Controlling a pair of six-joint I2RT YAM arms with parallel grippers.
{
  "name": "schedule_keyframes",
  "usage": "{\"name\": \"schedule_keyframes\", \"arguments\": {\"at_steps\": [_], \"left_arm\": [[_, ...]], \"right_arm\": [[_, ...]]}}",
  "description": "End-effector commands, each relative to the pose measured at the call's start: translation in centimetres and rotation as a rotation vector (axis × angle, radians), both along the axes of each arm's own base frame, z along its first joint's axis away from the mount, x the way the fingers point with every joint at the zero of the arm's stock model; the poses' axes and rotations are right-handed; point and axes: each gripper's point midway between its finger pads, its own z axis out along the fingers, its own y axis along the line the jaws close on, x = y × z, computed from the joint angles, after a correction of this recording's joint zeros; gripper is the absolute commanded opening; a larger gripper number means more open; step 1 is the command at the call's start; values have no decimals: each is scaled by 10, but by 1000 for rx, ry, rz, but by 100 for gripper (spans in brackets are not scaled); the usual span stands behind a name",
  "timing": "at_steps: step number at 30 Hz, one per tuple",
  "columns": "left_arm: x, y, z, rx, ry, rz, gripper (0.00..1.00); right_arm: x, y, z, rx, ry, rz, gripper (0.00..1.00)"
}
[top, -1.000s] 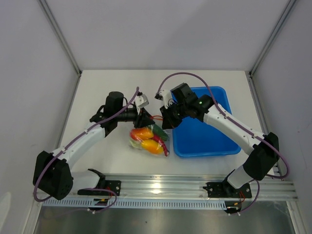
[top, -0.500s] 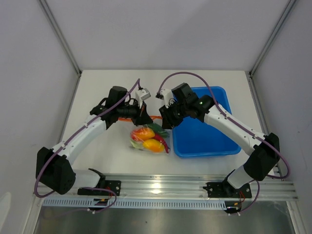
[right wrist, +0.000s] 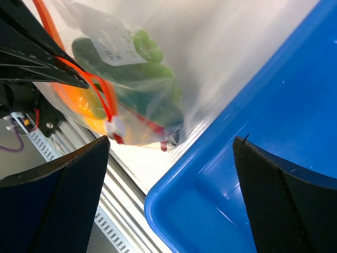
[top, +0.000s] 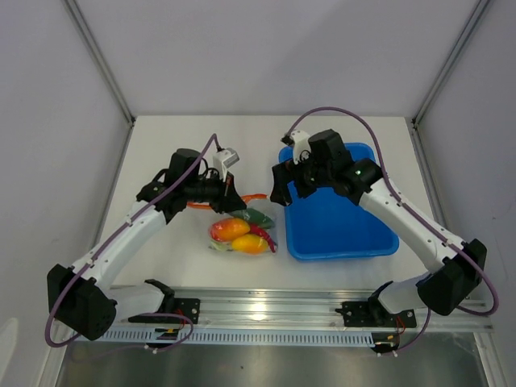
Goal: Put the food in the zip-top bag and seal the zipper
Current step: Adjust the zipper food storage bag at the center of the board, then zip the zipper food storage bag at the center of the board.
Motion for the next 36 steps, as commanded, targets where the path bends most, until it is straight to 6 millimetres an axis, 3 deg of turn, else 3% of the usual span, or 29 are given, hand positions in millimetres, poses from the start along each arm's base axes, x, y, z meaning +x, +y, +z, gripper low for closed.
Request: {"name": "schedule_keyframes", "arguments": {"at_steps": [1, 2, 5, 6, 8, 12, 16, 26, 29, 32, 34, 36], "left_arm": [[2, 0, 27, -30, 10, 60, 1], [2, 0, 28, -34, 29, 73, 1], [-1, 0, 32, -45, 54, 84, 1], [-2, 0, 32, -45, 67, 87, 1], [-4, 0, 33, -51, 93, 94, 1], [-8, 0, 30, -51, 137, 103, 1], [-11, -3, 31, -71, 158, 90, 1], [-14, -8, 32, -105, 187, 80, 1], [-14, -9, 33, -109, 189, 76, 0], [-13, -9, 33, -109, 184, 77, 1], [-12, -9, 34, -109, 182, 76, 1], [-13, -9, 33, -108, 186, 75, 1]], "right_arm": [[-2, 2, 17, 126, -8, -8, 99], [-9, 4, 19, 165, -20, 23, 100], [-19, 8, 14, 235, -24, 75, 79], [-23, 9, 17, 258, -21, 92, 67], [-26, 11, 13, 292, -10, 113, 61], [-33, 17, 10, 342, 0, 155, 58], [-28, 19, 2, 362, -21, 146, 57], [-15, 34, -5, 391, -29, 178, 44], [-14, 37, -9, 389, -15, 189, 33], [-14, 35, -13, 384, -4, 181, 9], [-15, 35, -15, 383, -2, 183, 8], [-14, 34, -15, 384, -4, 180, 0]]}}
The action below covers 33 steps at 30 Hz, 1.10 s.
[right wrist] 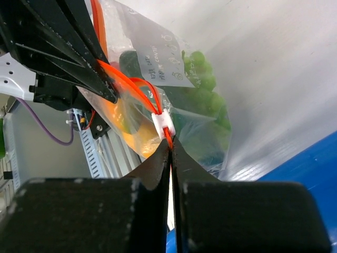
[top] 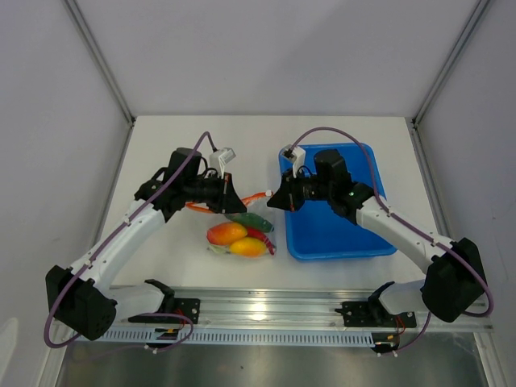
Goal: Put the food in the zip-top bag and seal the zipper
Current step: Zip the zipper food storage bag at the center of the board.
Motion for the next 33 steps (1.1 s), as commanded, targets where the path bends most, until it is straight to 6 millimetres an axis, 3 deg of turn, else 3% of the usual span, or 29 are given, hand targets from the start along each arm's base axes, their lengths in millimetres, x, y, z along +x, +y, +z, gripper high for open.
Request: {"name": "schedule_keyframes", "arguments": {"at_steps": [1, 3, 6, 8, 12, 17, 21, 27, 33], "left_arm": [[2, -8, 25, -71, -47, -26, 0], [1, -7, 23, -65, -54, -26, 6], [1, -3, 25, -52, -106, -29, 26], [4, 0, 31, -42, -175, -32, 40], [7, 1, 48, -41, -266, -61, 58], [13, -5, 69, -52, -345, -117, 63], [27, -8, 85, -39, -417, -122, 64], [32, -23, 89, -119, -537, -216, 63], [20, -32, 80, -213, -528, -276, 51]], "right_arm": [[5, 3, 12, 45, -43, 17, 0], [8, 5, 19, 65, -45, 25, 0], [8, 9, 27, 99, -20, 66, 0], [5, 13, 33, 116, -14, 116, 0], [0, 17, 40, 121, 1, 180, 0], [0, 18, 53, 120, -6, 205, 0], [-1, 18, 51, 111, 20, 222, 0], [-4, 18, 47, 105, 52, 240, 0], [-6, 17, 44, 98, 71, 243, 0]]}}
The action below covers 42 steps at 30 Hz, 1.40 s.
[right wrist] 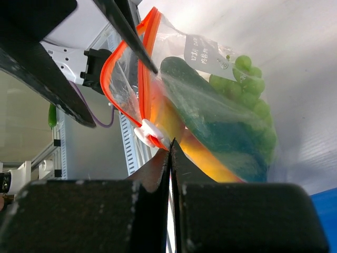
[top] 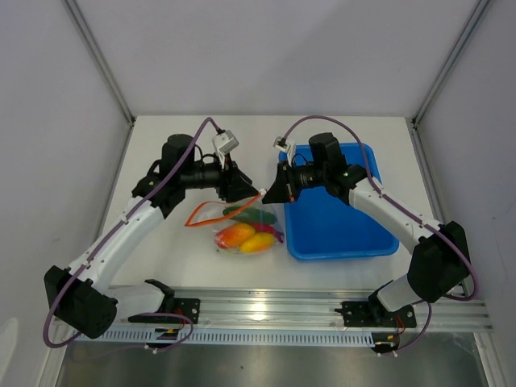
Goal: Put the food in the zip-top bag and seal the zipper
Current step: Zip the zipper food storage bag at the center of the board.
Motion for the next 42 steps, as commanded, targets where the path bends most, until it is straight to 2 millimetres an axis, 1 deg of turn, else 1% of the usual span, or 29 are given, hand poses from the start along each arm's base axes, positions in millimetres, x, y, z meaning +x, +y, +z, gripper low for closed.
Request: {"name": "schedule_keyframes", "arguments": {"at_steps": [1, 5, 9, 15, 19, 26, 27, 32, 38, 40, 42], "left_arm": [[-11, -10, 15, -91, -81, -109, 50], [-15, -10, 16, -101, -78, -120, 51], [-11, -13, 14, -88, -74, -102, 54], [-6, -20, 5, -55, -45, -82, 52], [-2, -21, -2, -43, -31, -70, 46], [2, -25, -1, -45, -18, -70, 40], [2, -25, 1, -49, -18, -72, 38], [1, -29, -1, -51, -8, -86, 34], [-1, -30, -5, -47, 4, -96, 27], [-2, -30, -6, -45, 7, -98, 24], [-2, -30, -5, -46, 9, -100, 19]], "right_arm": [[1, 3, 21, 44, -46, 33, 0], [1, 3, 21, 44, -44, 26, 0], [0, 3, 21, 43, -42, 24, 0], [1, 2, 21, 40, -49, 19, 0], [1, 2, 22, 43, -53, 20, 0], [0, 2, 20, 39, -52, 24, 0], [0, 2, 20, 39, -50, 25, 0], [0, 2, 19, 38, -52, 26, 0], [0, 1, 18, 36, -49, 25, 0], [-1, 1, 18, 36, -49, 29, 0], [-1, 1, 17, 36, -47, 31, 0]]}}
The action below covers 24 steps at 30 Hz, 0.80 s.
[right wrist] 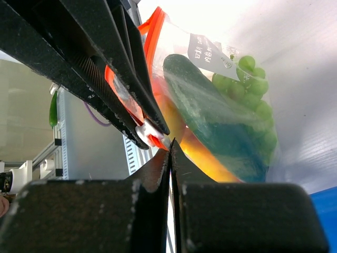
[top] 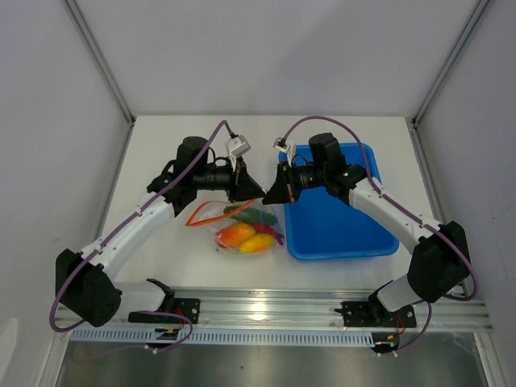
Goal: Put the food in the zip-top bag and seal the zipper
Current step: Zip the zipper food storage bag at the center of the board.
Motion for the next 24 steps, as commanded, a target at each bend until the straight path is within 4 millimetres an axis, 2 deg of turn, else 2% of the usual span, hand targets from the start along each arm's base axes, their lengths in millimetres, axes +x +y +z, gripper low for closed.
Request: {"name": "schedule_keyframes", "arguments": {"at_steps": [1, 5, 9, 11, 12, 16, 20, 24], "left_arm": [[0, -6, 23, -39, -55, -28, 16], [-1, -6, 23, -35, -49, -28, 1], [-3, -5, 22, -36, -44, -29, 0], [-4, -5, 22, -35, -38, -28, 1], [-4, -5, 22, -36, -38, -32, 0], [-5, -5, 23, -42, -31, -32, 0], [-6, -5, 24, -44, -32, -33, 1], [-6, -5, 23, -43, -25, -32, 1]], "right_arm": [[0, 2, 19, 43, -57, 30, 0], [0, 2, 18, 44, -55, 40, 0], [-4, 2, 17, 38, -45, 59, 0], [-5, 2, 16, 39, -35, 66, 8], [-7, 2, 16, 41, -30, 71, 16], [-9, 3, 13, 45, -13, 86, 27], [-12, 6, 8, 43, 9, 106, 28], [-14, 9, 6, 49, 20, 116, 21]]}}
